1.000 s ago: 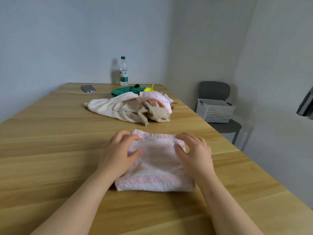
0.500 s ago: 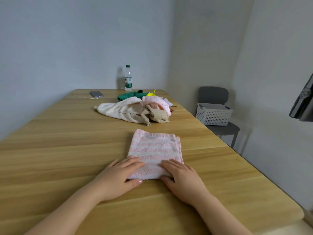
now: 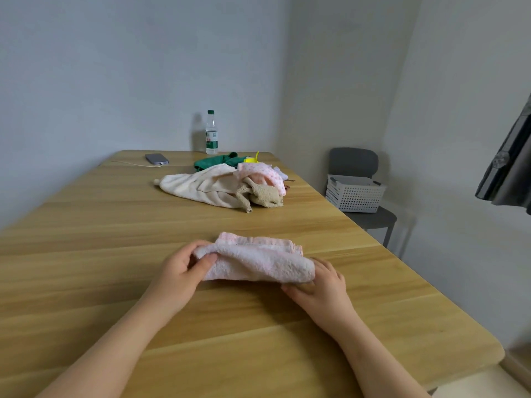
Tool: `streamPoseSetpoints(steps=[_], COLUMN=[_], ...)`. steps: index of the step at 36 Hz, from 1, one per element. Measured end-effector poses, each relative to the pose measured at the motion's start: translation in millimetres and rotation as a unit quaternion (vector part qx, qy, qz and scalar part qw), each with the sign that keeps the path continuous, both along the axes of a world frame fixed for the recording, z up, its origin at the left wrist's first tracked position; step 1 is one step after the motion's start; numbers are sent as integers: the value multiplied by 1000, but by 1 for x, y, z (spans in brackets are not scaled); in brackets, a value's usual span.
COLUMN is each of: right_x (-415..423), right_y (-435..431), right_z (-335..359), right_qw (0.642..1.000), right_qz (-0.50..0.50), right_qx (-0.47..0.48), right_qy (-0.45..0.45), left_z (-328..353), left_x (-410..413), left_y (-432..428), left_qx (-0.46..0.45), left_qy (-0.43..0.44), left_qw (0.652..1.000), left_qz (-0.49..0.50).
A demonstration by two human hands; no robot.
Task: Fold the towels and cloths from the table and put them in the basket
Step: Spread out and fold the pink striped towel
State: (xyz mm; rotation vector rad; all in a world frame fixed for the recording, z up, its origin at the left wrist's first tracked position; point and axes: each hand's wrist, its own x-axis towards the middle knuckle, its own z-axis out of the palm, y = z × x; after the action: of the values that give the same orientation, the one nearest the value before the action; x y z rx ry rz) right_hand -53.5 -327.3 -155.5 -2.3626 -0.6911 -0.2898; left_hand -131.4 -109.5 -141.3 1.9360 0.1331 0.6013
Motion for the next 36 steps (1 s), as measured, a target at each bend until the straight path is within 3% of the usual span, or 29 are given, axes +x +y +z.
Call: streamPoseSetpoints(steps=[4,9,13,20,22,25,28,29,31,34,36], right_x=[-3,-6,-6,10,21,36,40,38,35,31,31], right_y=[4,11,17,22,23,24,20,18,14,11,7], right_z=[5,20,43,92,93,76,41,29,10,-6,-6], right_qw=[986,940,913,874,890,959,992,995,998,999,999], right_qz=[54,85,102,53,7,-77,-88,-82,-55,1,11], right_qx=[148,304,374,455,428,247,59,16,-20,-54,-45], right_qy=[49,126,123,162,159,112,75,53,29,5,14], left_z=[5,5,12,62,63,40,0,-9,-15,-11,-10], left_x=[3,3,3,20,34,53,55,52,46,38,27], left_y=[1,8,1,-11,-11,-10,-5,-3,1,4,2], left_qx=[-134,-153,-95,-209,-183,-136,60,123,152,170,175], left_qy=[-29,27,66,-32,-19,46,144,151,104,40,78], left_qw=[990,976,990,975,982,990,986,978,979,985,975], left_qz=[-32,-152,-77,-72,-47,3,60,74,82,4,-112])
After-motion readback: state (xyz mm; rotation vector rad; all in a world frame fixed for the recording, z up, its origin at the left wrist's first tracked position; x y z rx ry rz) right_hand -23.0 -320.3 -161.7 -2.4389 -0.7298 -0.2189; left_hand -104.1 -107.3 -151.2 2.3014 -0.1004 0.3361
